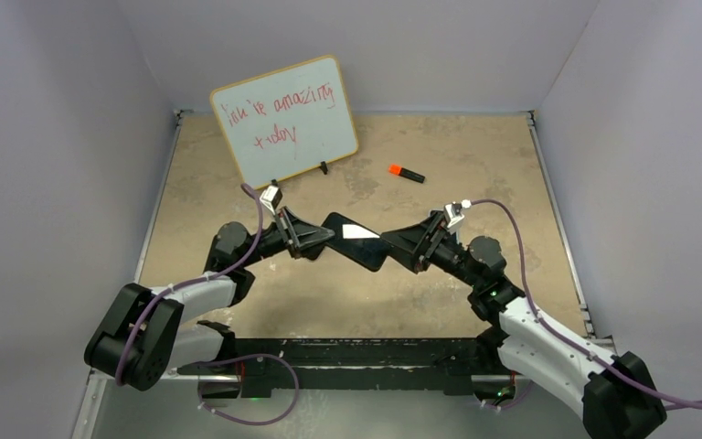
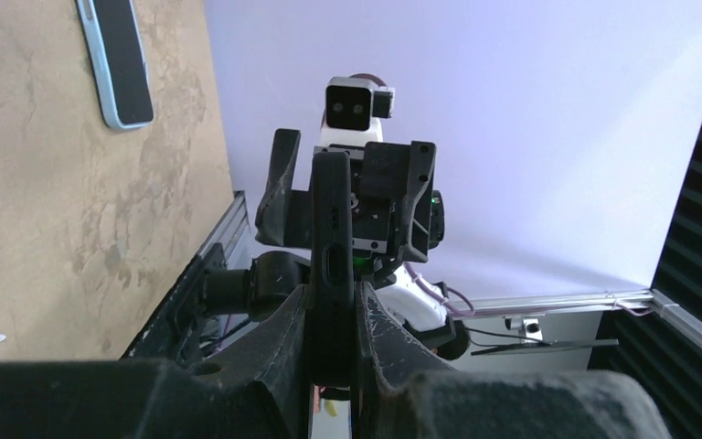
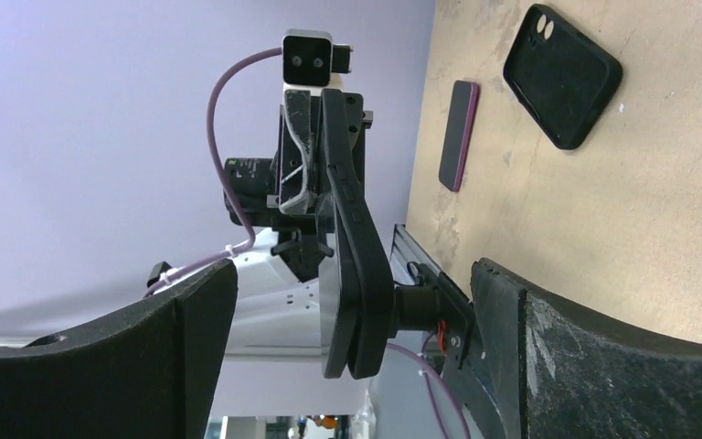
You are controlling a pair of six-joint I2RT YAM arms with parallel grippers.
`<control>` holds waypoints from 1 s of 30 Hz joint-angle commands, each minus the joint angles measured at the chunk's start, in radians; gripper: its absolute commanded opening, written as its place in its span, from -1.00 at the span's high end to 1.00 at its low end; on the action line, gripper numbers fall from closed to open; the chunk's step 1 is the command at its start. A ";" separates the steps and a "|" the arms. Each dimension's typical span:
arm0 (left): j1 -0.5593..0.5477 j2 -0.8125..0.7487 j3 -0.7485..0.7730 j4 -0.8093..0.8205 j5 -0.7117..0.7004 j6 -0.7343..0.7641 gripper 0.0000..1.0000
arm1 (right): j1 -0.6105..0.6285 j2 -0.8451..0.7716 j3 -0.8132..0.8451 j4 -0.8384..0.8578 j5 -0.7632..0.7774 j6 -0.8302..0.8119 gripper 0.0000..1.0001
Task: Put the phone into the phone case
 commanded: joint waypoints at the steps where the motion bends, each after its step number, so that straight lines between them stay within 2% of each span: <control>1: -0.001 -0.027 -0.002 0.148 -0.062 -0.056 1.00 | -0.002 0.002 0.001 0.026 0.031 0.022 -0.92; 7: -0.002 -0.049 -0.022 0.146 -0.078 -0.060 1.00 | -0.001 0.073 -0.004 0.185 -0.050 0.063 -0.54; 13: -0.001 -0.059 -0.033 0.146 -0.090 -0.063 1.00 | 0.007 0.091 0.002 0.227 -0.059 0.069 -0.19; 19: -0.002 -0.068 -0.046 0.152 -0.112 -0.070 1.00 | 0.037 0.112 0.000 0.280 -0.065 0.087 -0.18; 25: -0.002 -0.065 -0.052 0.152 -0.129 -0.070 1.00 | 0.048 0.108 -0.002 0.298 -0.056 0.105 0.11; 28: -0.002 -0.066 -0.047 0.128 -0.125 -0.060 1.00 | 0.051 0.102 -0.004 0.299 -0.043 0.108 0.54; 30: -0.002 -0.070 -0.042 0.108 -0.120 -0.049 0.85 | 0.051 0.098 -0.007 0.299 -0.032 0.115 0.80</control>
